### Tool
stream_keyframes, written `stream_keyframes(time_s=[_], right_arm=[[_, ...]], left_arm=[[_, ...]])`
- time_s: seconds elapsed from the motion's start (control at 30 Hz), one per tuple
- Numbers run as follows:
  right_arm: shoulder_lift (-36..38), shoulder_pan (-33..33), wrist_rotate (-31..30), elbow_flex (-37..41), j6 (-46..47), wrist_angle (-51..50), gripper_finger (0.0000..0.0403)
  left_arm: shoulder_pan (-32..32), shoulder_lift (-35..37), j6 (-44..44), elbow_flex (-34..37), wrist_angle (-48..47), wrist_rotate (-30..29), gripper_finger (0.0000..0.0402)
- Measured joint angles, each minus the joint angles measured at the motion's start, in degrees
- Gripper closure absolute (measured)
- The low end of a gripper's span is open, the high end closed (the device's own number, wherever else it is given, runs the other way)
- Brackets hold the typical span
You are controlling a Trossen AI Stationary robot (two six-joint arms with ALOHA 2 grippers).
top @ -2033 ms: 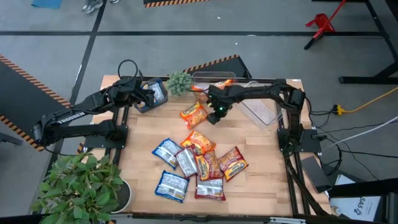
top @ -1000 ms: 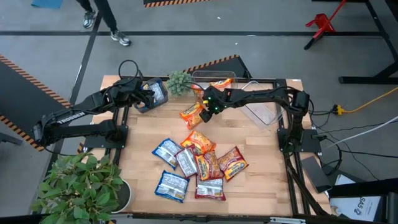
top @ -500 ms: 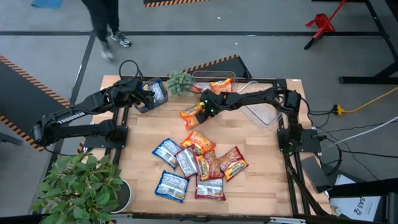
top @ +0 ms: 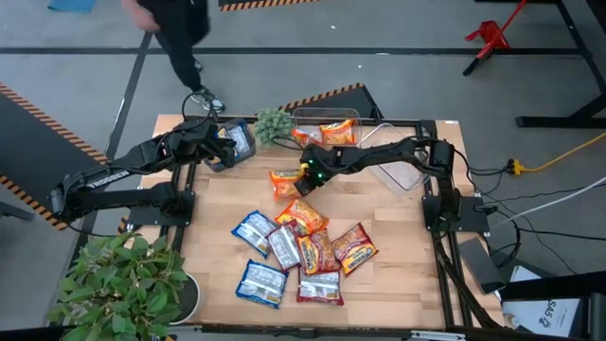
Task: Sort Maruchan noodles
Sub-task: Put the orange noodle pack into the left transparent bin
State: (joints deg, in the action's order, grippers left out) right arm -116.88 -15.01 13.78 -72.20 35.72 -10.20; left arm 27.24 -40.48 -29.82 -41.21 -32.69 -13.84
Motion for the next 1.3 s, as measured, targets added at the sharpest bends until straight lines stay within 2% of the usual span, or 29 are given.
stream_keyframes(time_s=[0.27, 0.73, 1.1, 1.3], right_arm=[[1.23, 0.0, 3.34, -0.9, 1.51, -0.77, 0.04], [13.18, -2.61, 2.88, -1.66, 1.98, -0.57, 0.0403], [24.98, -14.26, 2.2, -1.68, -1.59, -1.45, 0.0403], [25.97, -21.47, 2.59, -1.68, -5.65, -5.58, 0.0403]], left_arm=[[0.0, 0.0, 0.0, 0.0, 0.0, 0.0, 0.0333], [0.0, -0.01, 0.09, 0.0, 0.0, -0.03, 0.0333], [0.0, -0.01, 0.48, 0.0, 0.0, -0.06, 0.0333], [0.0, 0.01, 0.48, 0.0, 0.0, -0.07, 0.0333]])
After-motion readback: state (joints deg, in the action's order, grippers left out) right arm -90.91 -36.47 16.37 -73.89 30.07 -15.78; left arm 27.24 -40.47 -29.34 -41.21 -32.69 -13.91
